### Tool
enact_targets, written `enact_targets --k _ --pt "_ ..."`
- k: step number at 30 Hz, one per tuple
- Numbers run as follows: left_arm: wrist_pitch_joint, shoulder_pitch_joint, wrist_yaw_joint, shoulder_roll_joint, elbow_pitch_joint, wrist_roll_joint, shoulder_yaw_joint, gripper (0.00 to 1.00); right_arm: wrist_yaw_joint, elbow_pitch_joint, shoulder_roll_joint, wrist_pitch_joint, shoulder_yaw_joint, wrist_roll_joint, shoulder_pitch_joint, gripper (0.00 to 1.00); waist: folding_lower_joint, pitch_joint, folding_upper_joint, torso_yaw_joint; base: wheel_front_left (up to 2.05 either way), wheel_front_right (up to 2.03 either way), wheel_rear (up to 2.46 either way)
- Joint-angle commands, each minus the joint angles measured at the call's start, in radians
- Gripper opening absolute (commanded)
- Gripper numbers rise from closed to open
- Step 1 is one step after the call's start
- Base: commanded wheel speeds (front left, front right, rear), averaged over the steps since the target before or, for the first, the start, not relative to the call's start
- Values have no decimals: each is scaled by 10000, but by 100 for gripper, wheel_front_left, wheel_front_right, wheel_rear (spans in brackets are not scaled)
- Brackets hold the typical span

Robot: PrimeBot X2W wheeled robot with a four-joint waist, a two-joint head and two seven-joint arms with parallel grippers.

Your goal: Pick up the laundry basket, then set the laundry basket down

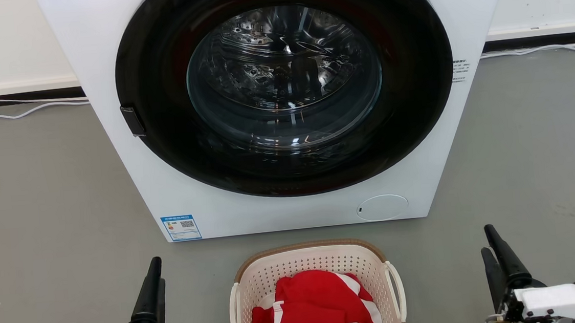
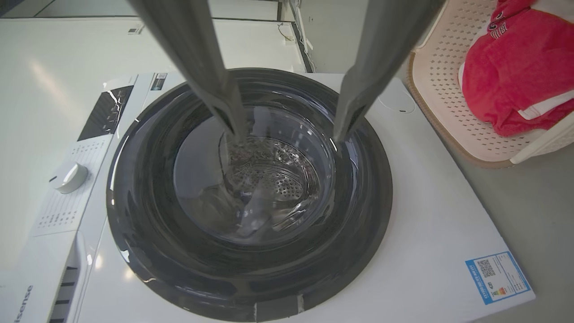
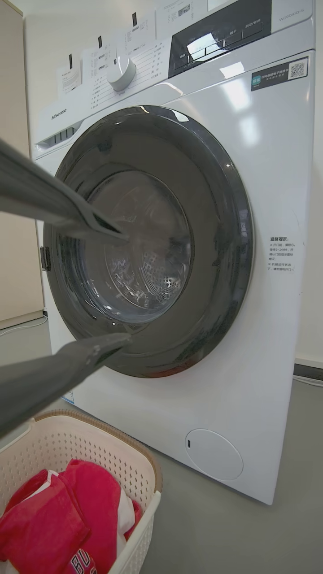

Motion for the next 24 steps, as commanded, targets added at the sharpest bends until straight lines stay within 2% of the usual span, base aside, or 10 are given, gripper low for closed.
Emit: enact_targets --k 1,9,24 --pt "-104 -449 -19 63 -343 286 -2 100 23 -428 -162 -149 196 -206 -509 100 -1 2 0 -2 0 0 0" --pt "-310 -481 -23 73 -498 1501 -208 100 28 -667 -283 -355 483 -862 -578 100 -1 17 0 -17 0 0 0" --pt "-749 -509 103 94 -775 4178 -534 100 37 -790 -482 -794 934 -3249 -731 100 -1 28 0 -110 0 0 0"
